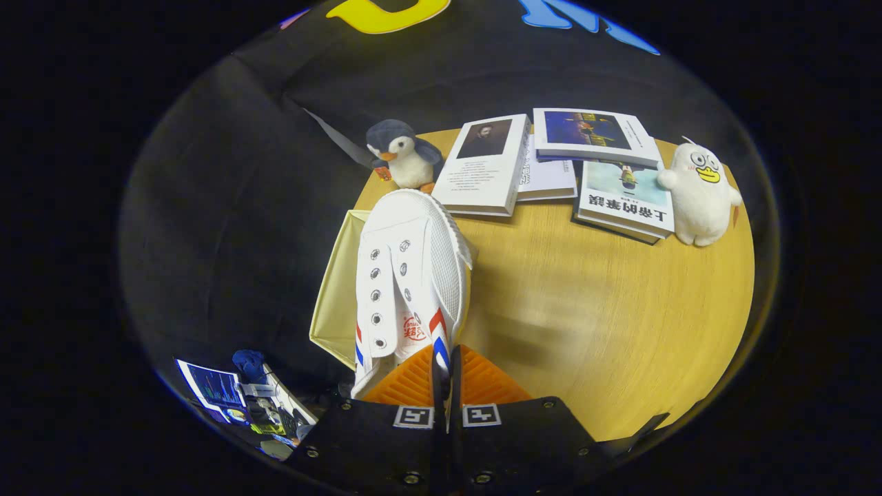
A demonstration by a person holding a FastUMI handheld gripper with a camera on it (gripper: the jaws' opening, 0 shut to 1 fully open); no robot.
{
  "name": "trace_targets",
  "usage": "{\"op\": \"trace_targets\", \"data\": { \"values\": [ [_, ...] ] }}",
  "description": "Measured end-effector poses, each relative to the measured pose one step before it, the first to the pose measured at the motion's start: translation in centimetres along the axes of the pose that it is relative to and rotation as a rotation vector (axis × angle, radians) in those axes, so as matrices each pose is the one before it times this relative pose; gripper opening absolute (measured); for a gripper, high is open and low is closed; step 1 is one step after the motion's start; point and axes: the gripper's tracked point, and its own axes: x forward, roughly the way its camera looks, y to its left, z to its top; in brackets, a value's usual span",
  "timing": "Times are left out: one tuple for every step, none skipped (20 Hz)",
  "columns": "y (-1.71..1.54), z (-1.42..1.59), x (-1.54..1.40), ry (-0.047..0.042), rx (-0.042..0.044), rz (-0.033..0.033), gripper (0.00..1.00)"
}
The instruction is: Open the storage box then place both shoes into the box .Put the left shoe in first, then the right shoe, with the right side of both shoes facing outward in a uniform manner.
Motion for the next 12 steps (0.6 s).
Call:
{"op": "trace_targets", "data": {
  "values": [
    [0.71,0.368,0.347,0.00467,-0.0144,0.00434,0.01],
    [0.638,0.338,0.41,0.00282,-0.01377,0.00445,0.01],
    [0.622,0.335,0.507,0.00494,-0.01184,0.00317,0.01],
    [0.531,0.277,0.392,0.00474,-0.01058,0.00245,0.01],
    [0.621,0.333,0.487,0.00382,-0.01057,0.00245,0.01],
    [0.584,0.29,0.428,0.00437,-0.00742,0.00112,0.01],
    [0.465,0.273,0.517,0.00486,-0.00846,0.00223,0.01],
    [0.514,0.2,0.443,0.00439,-0.00722,0.00302,0.01],
    [0.509,0.167,0.433,0.00722,-0.00813,0.00234,0.01],
    [0.472,0.119,0.566,0.00847,-0.00861,0.00217,0.01],
    [0.32,-0.014,0.468,0.00987,-0.00492,-0.00137,0.01],
    [0.368,0.057,0.497,0.01297,-0.00689,-0.00346,0.01]
  ]
}}
